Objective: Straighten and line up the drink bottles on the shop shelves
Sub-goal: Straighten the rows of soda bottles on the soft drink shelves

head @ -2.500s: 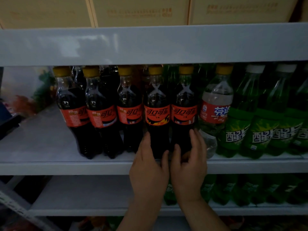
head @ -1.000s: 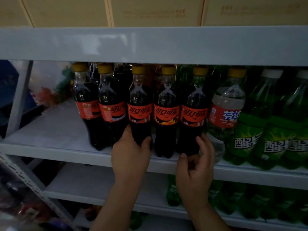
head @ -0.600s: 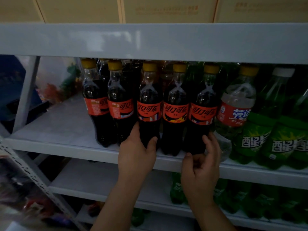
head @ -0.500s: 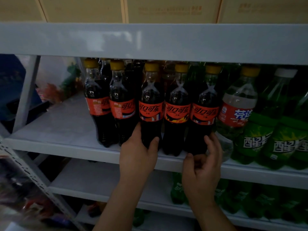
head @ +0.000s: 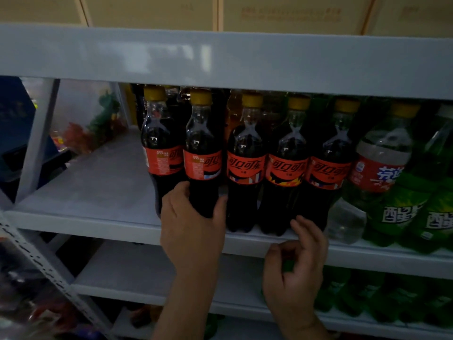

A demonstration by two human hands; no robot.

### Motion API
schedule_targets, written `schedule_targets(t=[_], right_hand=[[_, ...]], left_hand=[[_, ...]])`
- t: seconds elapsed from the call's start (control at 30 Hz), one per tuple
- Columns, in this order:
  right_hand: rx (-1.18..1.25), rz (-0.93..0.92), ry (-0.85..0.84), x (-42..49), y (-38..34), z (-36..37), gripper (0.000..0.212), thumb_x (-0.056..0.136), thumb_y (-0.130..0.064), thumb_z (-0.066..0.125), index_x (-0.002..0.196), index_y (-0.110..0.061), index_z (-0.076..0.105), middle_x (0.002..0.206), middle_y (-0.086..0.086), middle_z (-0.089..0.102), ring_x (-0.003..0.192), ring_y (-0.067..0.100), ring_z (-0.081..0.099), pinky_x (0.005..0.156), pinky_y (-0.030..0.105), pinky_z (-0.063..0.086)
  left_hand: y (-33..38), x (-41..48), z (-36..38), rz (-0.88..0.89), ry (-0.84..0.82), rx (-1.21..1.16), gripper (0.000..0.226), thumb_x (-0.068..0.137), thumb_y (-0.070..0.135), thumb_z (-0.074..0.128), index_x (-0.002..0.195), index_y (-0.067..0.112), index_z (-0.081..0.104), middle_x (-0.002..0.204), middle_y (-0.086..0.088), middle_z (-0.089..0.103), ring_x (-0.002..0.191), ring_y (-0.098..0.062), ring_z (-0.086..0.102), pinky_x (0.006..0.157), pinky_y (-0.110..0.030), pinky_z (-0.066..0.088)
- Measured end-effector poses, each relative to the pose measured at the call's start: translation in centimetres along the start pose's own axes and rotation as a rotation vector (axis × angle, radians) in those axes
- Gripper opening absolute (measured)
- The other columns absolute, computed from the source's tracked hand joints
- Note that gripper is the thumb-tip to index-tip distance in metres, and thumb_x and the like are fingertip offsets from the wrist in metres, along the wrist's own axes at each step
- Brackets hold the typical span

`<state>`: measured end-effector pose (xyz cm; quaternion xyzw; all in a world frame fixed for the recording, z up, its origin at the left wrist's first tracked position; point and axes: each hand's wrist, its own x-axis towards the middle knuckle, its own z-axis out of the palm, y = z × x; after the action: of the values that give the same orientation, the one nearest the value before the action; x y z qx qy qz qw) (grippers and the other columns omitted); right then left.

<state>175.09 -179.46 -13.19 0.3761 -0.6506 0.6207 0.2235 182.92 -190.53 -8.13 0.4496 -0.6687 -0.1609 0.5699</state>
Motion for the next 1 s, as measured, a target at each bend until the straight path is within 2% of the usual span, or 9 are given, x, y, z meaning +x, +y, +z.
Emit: schedule_targets(t=[0.1,0.27,0.47,0.6,0.73,1.0], right_hand=[[-0.009,-0.002,0.006,-0.3,-0.1,0.2,0.037,0.084,-0.021,0.049,0.121,-0.015,0.048,0.129,-0.006,0.039,0.072,0.000,0.054,0.070,0.006,0.040],[-0.007,-0.010,0.026,-0.4,0.2,0.2,0.037,0.084,-0.020,0.050,0.120,-0.011,0.050,0.127,-0.003,0.042,0.072,0.001,0.054,0.069,0.009,0.042],[0.010,0.003,0.015,-0.4,0.4,0.3,0.038,0.084,-0.022,0.050,0.122,-0.024,0.048,0.126,-0.010,0.042,0.074,0.000,0.055,0.070,0.009,0.042],[0.016,0.010,0.000,-0.4,0.6,0.5,0.038,0.084,-0.022,0.050,0.122,-0.024,0.048,0.126,-0.008,0.043,0.076,0.002,0.055,0.072,0.011,0.043],[0.009,0.010,-0.037,-0.5,0.5,0.8,0.037,0.085,-0.024,0.048,0.122,-0.025,0.048,0.125,-0.008,0.043,0.078,-0.001,0.054,0.071,0.007,0.041],[0.029,0.015,-0.063,-0.8,0.8,0.9,0.037,0.085,-0.025,0.048,0.121,-0.031,0.047,0.124,-0.012,0.043,0.075,0.001,0.055,0.069,0.008,0.041]], left_hand=[[-0.2,0.8,0.4,-0.056,-0.020,0.016,0.072,0.065,0.055,0.073,0.123,0.021,0.048,0.110,0.000,0.058,0.097,-0.023,0.060,0.069,-0.031,0.042],[-0.8,0.9,0.2,-0.079,-0.093,0.010,0.069,0.074,0.042,0.075,0.133,0.019,0.046,0.115,-0.002,0.065,0.102,-0.025,0.063,0.076,-0.037,0.047],[-1.4,1.2,-0.5,0.029,-0.221,-0.088,0.061,0.085,0.029,0.067,0.140,0.019,0.042,0.117,-0.002,0.065,0.103,-0.022,0.062,0.081,-0.032,0.047],[-1.4,1.2,-0.8,0.068,-0.261,-0.096,0.063,0.086,0.032,0.065,0.142,0.022,0.039,0.121,0.001,0.064,0.106,-0.019,0.061,0.082,-0.031,0.048],[-1.4,0.7,-0.6,0.032,-0.284,-0.050,0.072,0.077,0.044,0.071,0.140,0.025,0.041,0.118,0.003,0.064,0.104,-0.016,0.062,0.078,-0.027,0.046],[-1.6,0.8,-0.6,-0.007,-0.265,-0.053,0.064,0.081,0.032,0.072,0.138,0.022,0.044,0.113,-0.001,0.067,0.098,-0.021,0.064,0.074,-0.027,0.044]])
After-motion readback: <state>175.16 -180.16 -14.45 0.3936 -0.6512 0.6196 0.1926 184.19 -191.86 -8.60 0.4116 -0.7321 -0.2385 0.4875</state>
